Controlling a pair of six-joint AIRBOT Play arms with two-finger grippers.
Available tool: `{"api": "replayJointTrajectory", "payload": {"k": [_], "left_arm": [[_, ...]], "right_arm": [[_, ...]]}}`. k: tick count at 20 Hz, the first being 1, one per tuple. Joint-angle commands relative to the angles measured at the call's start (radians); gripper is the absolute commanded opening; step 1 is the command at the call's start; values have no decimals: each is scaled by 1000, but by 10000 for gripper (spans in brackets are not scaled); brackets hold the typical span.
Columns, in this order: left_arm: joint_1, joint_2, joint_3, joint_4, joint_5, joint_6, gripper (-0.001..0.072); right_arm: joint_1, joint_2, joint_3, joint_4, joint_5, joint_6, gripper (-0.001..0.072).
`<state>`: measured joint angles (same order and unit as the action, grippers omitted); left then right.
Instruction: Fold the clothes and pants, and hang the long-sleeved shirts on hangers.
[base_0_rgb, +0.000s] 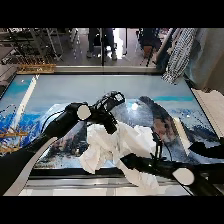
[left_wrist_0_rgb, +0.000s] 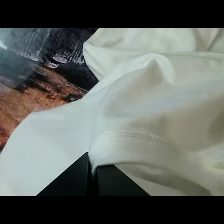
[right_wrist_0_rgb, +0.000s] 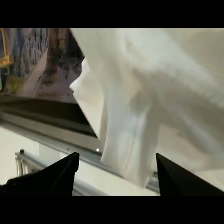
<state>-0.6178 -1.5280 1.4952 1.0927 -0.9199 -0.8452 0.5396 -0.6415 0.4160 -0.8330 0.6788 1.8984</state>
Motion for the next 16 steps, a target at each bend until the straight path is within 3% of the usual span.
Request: {"api": "replayJointTrajectory", "payload": {"k": [1, 2, 3, 5, 8, 9, 12, 14, 16], "left_arm": [[3, 1, 6, -9, -38, 0, 16], [3, 1, 6, -9, -47, 1, 16], [3, 1, 6, -5, -53, 0, 16], [5, 2, 6, 12, -54, 0, 16], [40, 4, 14, 37, -54, -2, 16], [58, 4, 26, 29, -57, -5, 16], [109, 4, 153, -6, -137, -36, 14], [130, 5, 311, -5, -205, -89, 14], [154, 5, 526, -2, -282, -229, 14]], "right_arm": [[90, -254, 40, -67, -224, 80, 563], [91, -330, 82, -72, -221, 77, 558], [91, -398, 132, -93, -202, 76, 455], [91, -481, 251, -207, -70, 76, 150], [90, -421, 413, -376, 215, 85, 139], [90, -385, 469, -446, 333, 105, 28], [90, -266, 658, -626, 692, 135, 25], [90, -224, 826, -740, 819, 129, 25], [90, -237, 1025, -783, 799, 36, 25]]}}
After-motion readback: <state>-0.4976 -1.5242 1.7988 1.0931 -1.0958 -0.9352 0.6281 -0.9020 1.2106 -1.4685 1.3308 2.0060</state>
